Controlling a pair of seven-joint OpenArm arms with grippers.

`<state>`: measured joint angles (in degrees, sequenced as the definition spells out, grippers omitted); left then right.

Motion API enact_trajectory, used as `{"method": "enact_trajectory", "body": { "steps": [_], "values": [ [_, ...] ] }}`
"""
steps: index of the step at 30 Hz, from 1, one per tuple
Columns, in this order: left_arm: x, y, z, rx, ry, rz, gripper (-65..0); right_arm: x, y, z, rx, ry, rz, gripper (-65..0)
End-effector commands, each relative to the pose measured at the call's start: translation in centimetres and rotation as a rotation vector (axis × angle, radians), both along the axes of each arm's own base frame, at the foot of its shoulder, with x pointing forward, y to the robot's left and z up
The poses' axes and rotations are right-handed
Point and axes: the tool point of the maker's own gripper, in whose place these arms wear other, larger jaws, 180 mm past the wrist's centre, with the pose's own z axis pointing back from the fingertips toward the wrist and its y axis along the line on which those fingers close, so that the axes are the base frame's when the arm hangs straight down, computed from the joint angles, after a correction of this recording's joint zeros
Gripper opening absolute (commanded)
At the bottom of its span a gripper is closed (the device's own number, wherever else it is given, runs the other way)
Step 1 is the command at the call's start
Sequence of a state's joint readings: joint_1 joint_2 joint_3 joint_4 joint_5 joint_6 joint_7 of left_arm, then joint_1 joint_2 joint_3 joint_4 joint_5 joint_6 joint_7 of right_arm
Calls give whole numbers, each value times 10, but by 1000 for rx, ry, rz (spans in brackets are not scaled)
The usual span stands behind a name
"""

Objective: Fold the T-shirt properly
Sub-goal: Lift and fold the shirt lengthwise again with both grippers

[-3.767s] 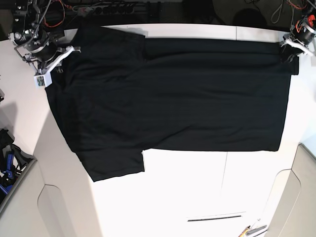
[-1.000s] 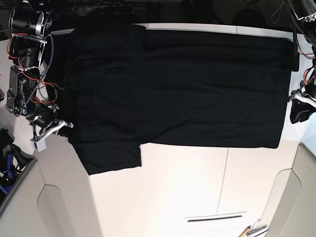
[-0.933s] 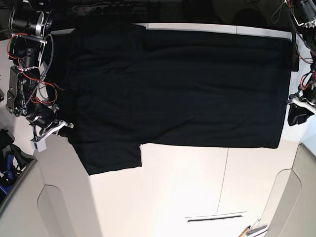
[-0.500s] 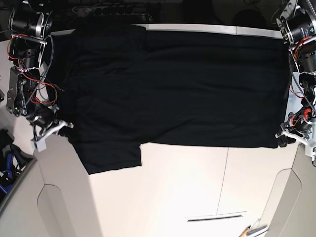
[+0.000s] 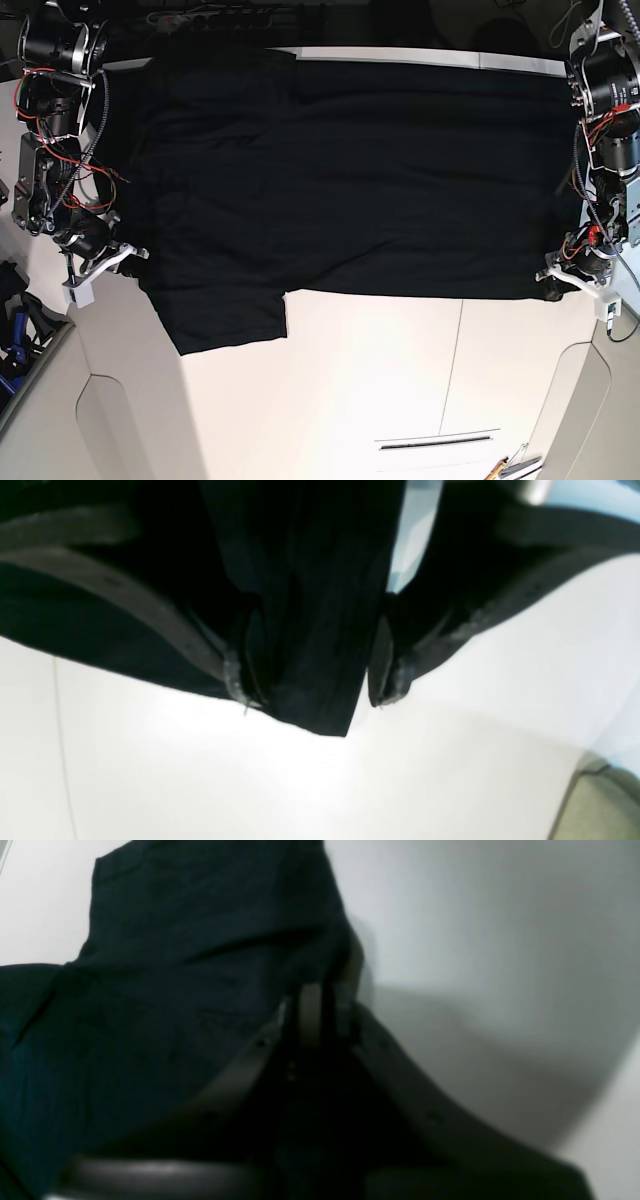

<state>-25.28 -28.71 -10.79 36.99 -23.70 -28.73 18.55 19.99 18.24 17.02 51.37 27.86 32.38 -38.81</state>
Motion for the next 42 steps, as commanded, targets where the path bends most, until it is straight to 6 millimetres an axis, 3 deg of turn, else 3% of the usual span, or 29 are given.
{"method": "enact_trajectory", "body": {
  "steps": [1, 5, 7, 11, 18, 23, 30, 36, 42],
  "values": [
    [11, 5, 17, 7, -42, 2, -303, 6, -6, 8, -20, -11, 4, -650],
    [12, 4, 18, 3, -52, 5, -316, 6, -6, 8, -21, -11, 3, -650],
    [12, 5, 18, 3, -52, 6, -403, 6, -6, 8, -18, -11, 0, -650],
    [13, 5, 19, 1, -56, 7, -646, 9, 0, 17, 26, -23, 3, -650],
    [18, 3, 42, -93, -152, -11, -650, 14, 8, 59, -38, -104, 81, -650],
    [12, 4, 60, -245, -211, -7, -650, 2, 12, 84, -145, -163, 136, -650],
    [-24, 18, 65, -422, -204, 52, -650, -31, 13, 85, -203, -156, 164, -650],
    [-60, 28, 74, -461, -200, 44, -650, -63, 7, 91, -255, -144, 170, -650],
    [-95, 18, 83, -448, -150, -35, -650, -93, -5, 96, -253, -97, 151, -650]
  ]
}}
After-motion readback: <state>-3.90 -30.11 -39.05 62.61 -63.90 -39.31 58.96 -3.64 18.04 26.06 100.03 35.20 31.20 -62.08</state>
